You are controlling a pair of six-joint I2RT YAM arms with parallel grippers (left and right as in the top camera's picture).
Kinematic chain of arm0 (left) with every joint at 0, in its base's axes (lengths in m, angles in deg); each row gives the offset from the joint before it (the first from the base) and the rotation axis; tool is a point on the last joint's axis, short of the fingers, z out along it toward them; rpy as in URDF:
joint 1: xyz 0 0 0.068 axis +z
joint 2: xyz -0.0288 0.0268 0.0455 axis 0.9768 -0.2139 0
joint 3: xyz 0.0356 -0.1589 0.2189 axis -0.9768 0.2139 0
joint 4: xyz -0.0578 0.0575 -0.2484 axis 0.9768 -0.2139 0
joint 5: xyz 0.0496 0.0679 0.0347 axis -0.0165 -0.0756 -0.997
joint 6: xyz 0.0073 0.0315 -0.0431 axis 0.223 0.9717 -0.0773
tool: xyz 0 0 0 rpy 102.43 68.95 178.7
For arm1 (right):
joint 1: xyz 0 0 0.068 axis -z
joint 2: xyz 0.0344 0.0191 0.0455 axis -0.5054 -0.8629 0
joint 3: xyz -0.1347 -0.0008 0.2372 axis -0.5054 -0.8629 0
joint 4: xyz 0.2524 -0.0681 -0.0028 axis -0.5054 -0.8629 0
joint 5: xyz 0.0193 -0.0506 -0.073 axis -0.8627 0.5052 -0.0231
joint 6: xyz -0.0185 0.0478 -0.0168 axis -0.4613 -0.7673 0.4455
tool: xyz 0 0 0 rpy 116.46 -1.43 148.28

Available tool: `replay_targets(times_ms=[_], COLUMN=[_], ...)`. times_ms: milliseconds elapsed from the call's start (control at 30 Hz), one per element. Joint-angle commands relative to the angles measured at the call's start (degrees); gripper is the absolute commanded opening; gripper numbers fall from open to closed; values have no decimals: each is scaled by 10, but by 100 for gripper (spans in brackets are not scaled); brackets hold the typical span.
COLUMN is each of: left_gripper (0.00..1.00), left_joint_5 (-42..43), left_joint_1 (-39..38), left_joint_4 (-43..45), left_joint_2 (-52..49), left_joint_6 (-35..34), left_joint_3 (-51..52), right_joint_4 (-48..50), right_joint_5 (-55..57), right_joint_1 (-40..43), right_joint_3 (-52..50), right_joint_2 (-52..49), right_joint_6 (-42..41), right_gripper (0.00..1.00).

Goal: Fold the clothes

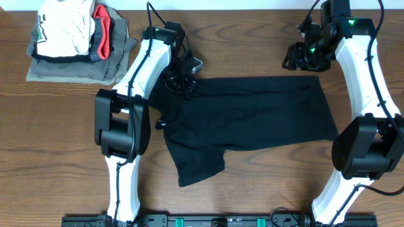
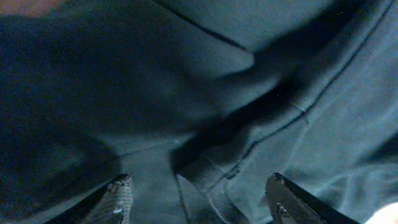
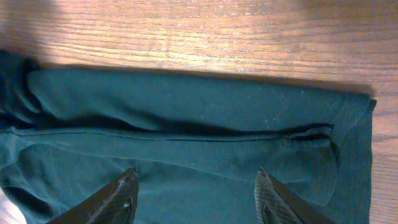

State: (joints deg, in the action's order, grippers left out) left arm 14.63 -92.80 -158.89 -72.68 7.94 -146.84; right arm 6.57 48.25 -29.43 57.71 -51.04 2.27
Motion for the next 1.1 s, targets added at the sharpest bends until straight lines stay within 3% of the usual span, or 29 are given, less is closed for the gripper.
replay_targets(times_ms=[0, 467, 667, 867, 967, 1067], left_gripper=[68, 66, 38, 29, 15, 7], left_joint_5=[34, 38, 38, 38, 38, 38], left_joint_1=[0, 0, 0, 0, 0, -1], left_joint_4=[-17, -10, 16, 22, 21, 21], left_joint_2=[-1, -2, -2, -2, 0, 10], left_joint_6=[6, 5, 5, -16, -42, -66], left_joint_3=[1, 25, 56, 51, 38, 25], right_joint_4=[0, -11, -11, -10, -8, -7], right_joint_5=[-6, -6, -5, -5, -5, -5], right_joint_1=[-6, -6, -6, -6, -6, -6], right_joint_3=[8, 8, 8, 8, 8, 8], right_joint_2=[9, 9, 9, 9, 9, 9], right_joint_6=[9, 18, 31, 33, 33, 33], right_gripper=[58, 59, 60, 61, 62, 63])
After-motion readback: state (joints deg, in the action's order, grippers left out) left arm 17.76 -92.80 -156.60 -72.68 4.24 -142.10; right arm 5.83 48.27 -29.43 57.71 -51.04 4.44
